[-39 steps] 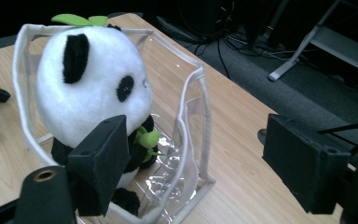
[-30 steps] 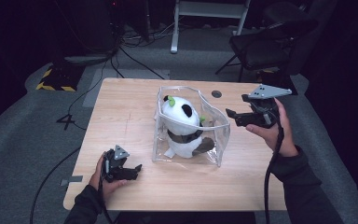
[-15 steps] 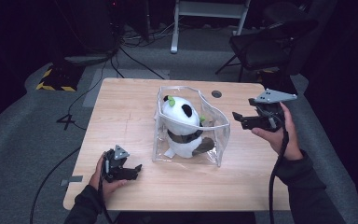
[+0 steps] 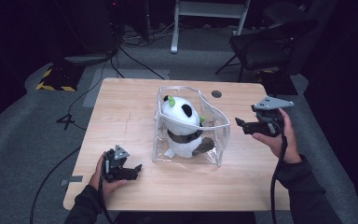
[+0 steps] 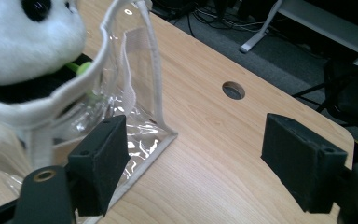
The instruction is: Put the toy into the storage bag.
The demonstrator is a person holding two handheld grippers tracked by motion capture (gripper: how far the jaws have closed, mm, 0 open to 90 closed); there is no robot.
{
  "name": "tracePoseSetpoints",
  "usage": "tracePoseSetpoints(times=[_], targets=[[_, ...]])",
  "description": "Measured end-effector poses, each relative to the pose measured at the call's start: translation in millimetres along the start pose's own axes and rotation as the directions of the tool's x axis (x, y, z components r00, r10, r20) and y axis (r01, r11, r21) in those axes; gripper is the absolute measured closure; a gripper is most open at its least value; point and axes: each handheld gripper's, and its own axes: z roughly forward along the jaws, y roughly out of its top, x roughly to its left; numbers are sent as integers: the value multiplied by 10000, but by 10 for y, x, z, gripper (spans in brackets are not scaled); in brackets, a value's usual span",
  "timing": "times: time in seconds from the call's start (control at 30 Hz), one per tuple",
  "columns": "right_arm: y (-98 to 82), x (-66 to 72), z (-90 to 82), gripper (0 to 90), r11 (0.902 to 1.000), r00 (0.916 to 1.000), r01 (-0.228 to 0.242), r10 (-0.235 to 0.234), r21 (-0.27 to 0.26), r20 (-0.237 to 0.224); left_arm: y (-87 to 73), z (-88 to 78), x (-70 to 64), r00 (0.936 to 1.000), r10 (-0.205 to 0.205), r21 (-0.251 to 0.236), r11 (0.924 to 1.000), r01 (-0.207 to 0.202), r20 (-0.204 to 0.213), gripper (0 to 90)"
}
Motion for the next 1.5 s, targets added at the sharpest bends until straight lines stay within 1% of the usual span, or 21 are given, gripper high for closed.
tracePoseSetpoints(times=[0.13, 0.37, 0.6, 1.0, 1.13, 1.23, 1.43, 1.5], targets=[[-91, -25, 62, 237, 9998, 9999, -83, 81, 153, 89, 0, 0, 0, 10000, 2, 0, 10000, -2, 2, 118], [-237, -53, 145, 237, 9987, 9997, -233, 229, 444, 92, 0, 0, 0, 10000, 0, 0, 10000, 0, 2, 118], [-388, -50, 212, 237, 9970, 9997, -252, 253, 735, -1, 0, 0, 0, 10000, 0, 1, 10000, 0, 1, 118], [-631, -13, 287, 236, 9928, 10000, -20, 16, 1195, 35, 0, 0, 0, 10000, 4, 1, 10000, -4, 1, 118], [-714, 5, 314, 235, 9910, 10000, 85, -83, 1333, -21, 0, 0, 0, 10000, 0, 1, 10000, 0, 1, 118], [-773, 11, 330, 236, 9902, 9998, 135, -115, 1390, -153, 0, 0, 0, 10000, 1, 2, 10000, -1, 0, 118], [-886, 29, 345, 236, 9884, 9998, 155, -137, 1511, -132, 0, 0, -1, 10000, -12, -1, 10000, 12, 6, 118], [-932, 53, 342, 236, 9865, 9995, 297, -276, 1611, -154, 0, 0, 0, 10000, 3, 0, 10000, -3, 0, 118]])
